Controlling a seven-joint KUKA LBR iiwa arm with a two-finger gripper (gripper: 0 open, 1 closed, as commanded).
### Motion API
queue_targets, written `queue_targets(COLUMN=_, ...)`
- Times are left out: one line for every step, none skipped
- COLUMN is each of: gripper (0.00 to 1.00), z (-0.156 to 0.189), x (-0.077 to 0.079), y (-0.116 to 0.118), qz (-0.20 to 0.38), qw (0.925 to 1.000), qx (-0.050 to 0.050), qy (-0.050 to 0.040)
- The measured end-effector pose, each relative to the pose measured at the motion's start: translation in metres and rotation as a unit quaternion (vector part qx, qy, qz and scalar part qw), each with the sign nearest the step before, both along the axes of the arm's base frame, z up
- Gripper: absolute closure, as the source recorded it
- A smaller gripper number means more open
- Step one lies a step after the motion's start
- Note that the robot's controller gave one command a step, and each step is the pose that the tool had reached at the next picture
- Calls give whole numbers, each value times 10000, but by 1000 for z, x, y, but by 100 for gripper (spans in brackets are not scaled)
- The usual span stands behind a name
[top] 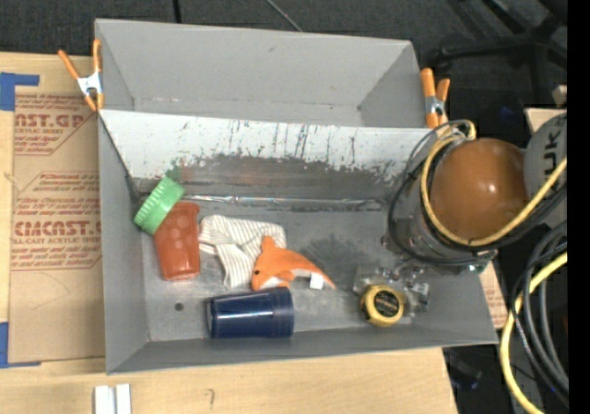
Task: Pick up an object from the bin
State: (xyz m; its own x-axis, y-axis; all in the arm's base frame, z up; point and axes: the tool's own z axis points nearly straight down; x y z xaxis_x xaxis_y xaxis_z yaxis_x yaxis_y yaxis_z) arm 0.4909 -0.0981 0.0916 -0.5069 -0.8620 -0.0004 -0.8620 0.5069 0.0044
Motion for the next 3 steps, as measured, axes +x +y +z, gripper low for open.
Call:
queue_targets(gripper=100, z=11, x=1, y=0, qz=0, qw=10000, qx=-3, qy=-11)
queue_targets(gripper=100, z=20, x=1, y=0, qz=-1, qw=10000, qx=-4, qy=-16)
queue_targets(gripper=100, z=27, x=1, y=0, qz=-4, qw=10000, qx=-4, qy=-16)
